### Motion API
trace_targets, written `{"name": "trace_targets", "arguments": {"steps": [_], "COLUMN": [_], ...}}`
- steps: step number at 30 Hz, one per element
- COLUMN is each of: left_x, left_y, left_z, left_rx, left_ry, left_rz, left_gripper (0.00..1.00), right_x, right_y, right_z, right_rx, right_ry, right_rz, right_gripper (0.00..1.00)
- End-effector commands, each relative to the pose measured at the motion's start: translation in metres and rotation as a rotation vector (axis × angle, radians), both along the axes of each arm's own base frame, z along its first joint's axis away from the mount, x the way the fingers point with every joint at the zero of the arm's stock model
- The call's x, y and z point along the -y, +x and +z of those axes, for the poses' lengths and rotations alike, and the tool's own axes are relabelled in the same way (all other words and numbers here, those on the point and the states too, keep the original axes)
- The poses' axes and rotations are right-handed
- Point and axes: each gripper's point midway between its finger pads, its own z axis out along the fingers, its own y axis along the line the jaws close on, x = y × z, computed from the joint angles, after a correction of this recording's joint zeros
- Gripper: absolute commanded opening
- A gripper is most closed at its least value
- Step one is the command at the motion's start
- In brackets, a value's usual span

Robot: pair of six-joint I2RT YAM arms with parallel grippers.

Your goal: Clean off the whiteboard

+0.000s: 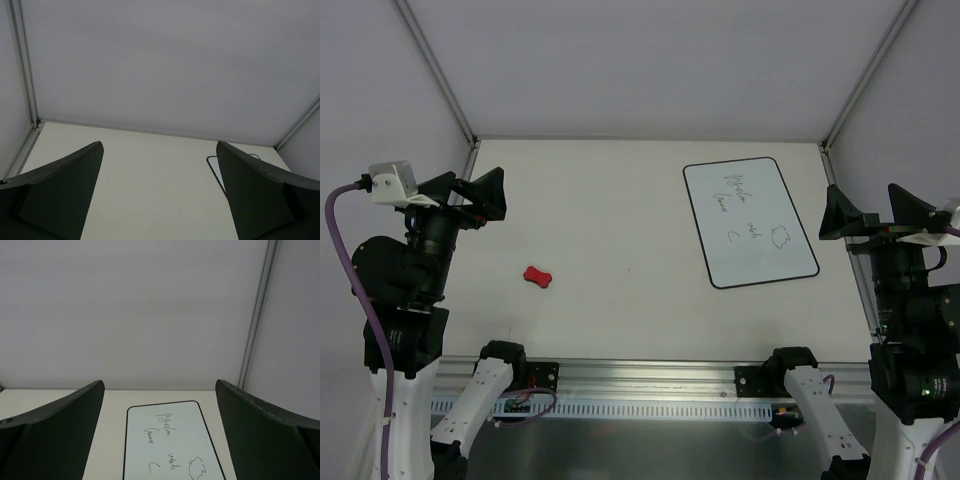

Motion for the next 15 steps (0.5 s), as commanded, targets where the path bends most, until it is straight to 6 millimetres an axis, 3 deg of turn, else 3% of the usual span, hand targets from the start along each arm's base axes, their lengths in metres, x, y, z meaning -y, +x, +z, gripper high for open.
{"name": "trace_targets", "arguments": {"steps": [1, 6, 9, 10, 13, 15], "left_x": [-0.003, 0.001, 0.006, 0.009, 0.016, 0.025], "left_y": [-0.008, 0.005, 0.019, 0.022, 0.037, 0.042], "left_z": [0.015, -0.006, -0.032, -0.039, -0.073, -0.097], "left_rx": [0.055, -0.006, -0.082, -0.105, -0.204, -0.275], "left_ry": [0.001, -0.030, -0.069, -0.086, -0.123, -0.142], "left_rz": [0.012, -0.004, -0.021, -0.028, -0.050, -0.089], "left_gripper": [0.99, 0.99, 0.99, 0.99, 0.99, 0.99], "right_x": [-0.001, -0.019, -0.032, -0.031, -0.020, -0.016], "right_y": [0.001, 0.026, 0.059, 0.078, 0.109, 0.138], "right_z": [0.015, -0.008, -0.035, -0.053, -0.085, -0.123], "right_rx": [0.048, -0.044, -0.157, -0.221, -0.321, -0.433], "right_ry": [0.004, 0.088, 0.144, 0.174, 0.215, 0.210], "right_rz": [0.003, 0.098, 0.146, 0.124, 0.037, -0.014], "right_gripper": [0.99, 0.99, 0.99, 0.99, 0.99, 0.99]}}
